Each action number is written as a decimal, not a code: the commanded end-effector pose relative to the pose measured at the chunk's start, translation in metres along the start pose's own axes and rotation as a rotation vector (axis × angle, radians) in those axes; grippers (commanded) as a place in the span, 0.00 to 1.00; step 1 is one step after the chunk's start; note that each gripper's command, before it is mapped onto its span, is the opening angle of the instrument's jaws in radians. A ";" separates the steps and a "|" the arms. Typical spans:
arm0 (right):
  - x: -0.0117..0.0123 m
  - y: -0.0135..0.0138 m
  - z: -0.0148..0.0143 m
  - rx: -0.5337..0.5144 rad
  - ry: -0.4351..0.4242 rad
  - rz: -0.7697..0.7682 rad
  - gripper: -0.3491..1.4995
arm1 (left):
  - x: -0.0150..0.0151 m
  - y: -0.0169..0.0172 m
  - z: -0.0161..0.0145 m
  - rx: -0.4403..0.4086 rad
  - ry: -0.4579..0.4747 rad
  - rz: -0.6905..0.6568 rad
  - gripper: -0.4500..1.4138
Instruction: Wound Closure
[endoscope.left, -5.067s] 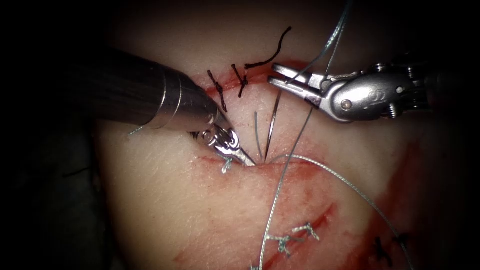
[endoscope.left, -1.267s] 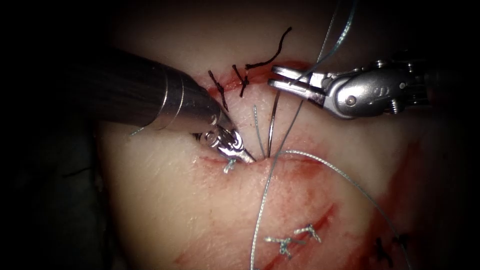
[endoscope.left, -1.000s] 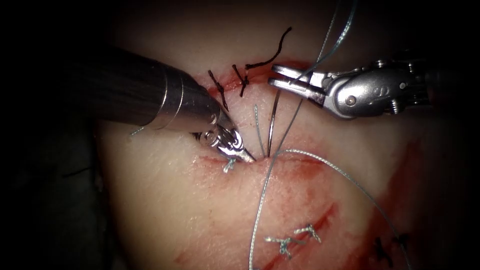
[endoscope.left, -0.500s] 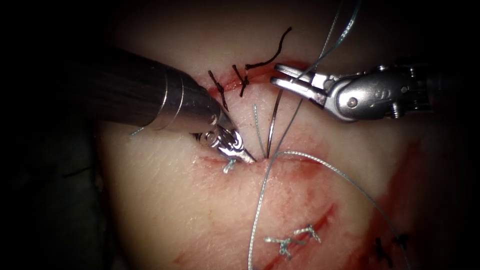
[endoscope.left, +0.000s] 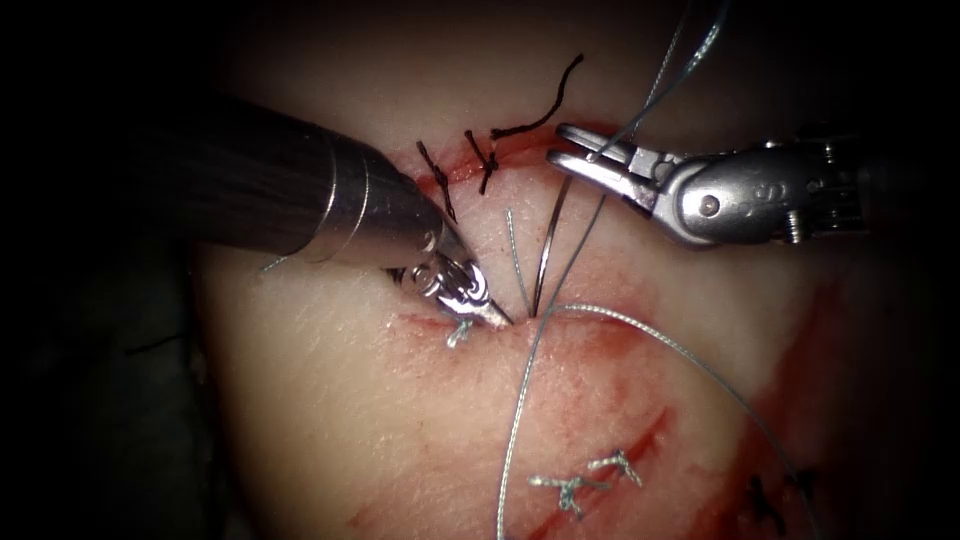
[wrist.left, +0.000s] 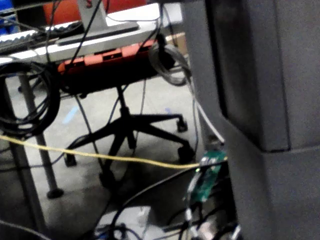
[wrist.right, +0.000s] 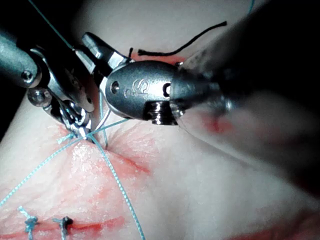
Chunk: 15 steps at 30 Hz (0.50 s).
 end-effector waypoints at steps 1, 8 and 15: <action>-0.0003 -0.0002 0.0008 -0.006 -0.001 0.013 0.00 | 0.0003 -0.0004 0.0005 0.000 0.000 0.000 0.00; -0.0004 0.0001 0.0005 -0.008 -0.050 0.124 0.00 | 0.0003 -0.0004 0.0005 0.000 0.000 0.000 0.00; -0.0008 0.0000 0.0004 0.029 -0.070 0.201 0.00 | 0.0003 -0.0004 0.0005 0.000 -0.003 0.000 0.00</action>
